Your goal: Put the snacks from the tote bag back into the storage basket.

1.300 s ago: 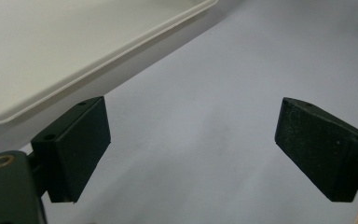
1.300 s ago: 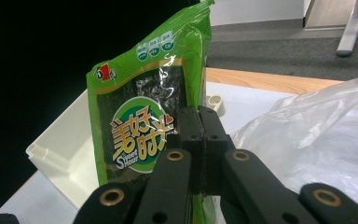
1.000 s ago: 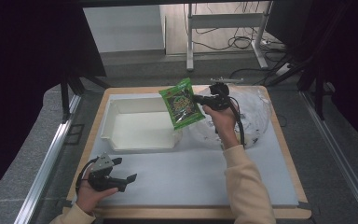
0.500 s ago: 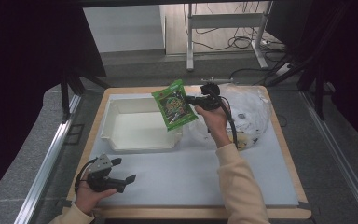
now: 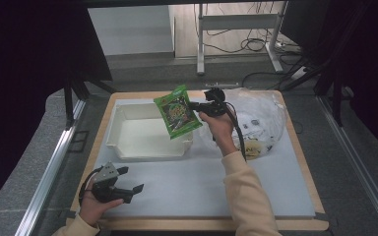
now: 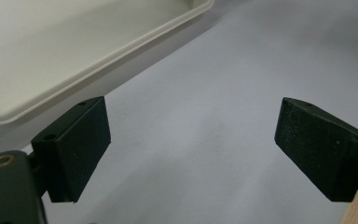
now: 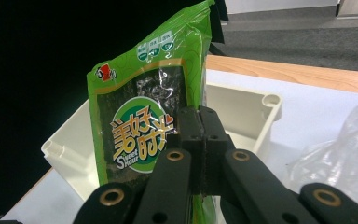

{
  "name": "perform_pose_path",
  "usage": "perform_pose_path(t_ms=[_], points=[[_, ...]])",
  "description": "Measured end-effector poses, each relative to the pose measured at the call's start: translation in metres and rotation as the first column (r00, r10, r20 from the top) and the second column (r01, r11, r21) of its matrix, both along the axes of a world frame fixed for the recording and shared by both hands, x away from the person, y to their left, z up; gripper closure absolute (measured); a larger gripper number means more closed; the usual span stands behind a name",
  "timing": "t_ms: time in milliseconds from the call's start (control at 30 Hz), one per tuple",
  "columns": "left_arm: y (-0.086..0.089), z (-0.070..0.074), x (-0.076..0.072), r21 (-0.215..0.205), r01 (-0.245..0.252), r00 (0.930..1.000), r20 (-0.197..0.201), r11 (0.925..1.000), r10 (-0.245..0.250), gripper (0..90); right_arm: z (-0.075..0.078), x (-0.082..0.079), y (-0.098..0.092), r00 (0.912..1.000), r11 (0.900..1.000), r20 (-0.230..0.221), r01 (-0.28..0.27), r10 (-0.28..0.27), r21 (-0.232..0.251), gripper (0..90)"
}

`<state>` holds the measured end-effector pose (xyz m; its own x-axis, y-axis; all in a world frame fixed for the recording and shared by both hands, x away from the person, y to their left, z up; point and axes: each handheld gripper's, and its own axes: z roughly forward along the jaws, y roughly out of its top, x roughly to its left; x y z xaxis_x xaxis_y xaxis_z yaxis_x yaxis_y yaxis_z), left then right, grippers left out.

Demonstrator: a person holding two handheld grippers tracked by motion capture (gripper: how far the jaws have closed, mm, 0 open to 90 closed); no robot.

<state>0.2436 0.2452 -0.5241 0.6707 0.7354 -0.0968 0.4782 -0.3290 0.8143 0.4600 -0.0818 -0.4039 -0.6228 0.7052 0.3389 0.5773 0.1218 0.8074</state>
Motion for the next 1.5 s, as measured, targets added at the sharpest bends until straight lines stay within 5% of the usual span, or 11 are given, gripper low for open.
perform_pose_path(t_ms=[1500], points=[[0.001, 0.000, 0.000, -0.007, 0.001, 1.0000, -0.005, 1.0000, -0.001, 10.5, -0.024, 0.005, 0.055, 0.9983, 0.999, -0.039, -0.041, 0.042, 0.029, 90.0]])
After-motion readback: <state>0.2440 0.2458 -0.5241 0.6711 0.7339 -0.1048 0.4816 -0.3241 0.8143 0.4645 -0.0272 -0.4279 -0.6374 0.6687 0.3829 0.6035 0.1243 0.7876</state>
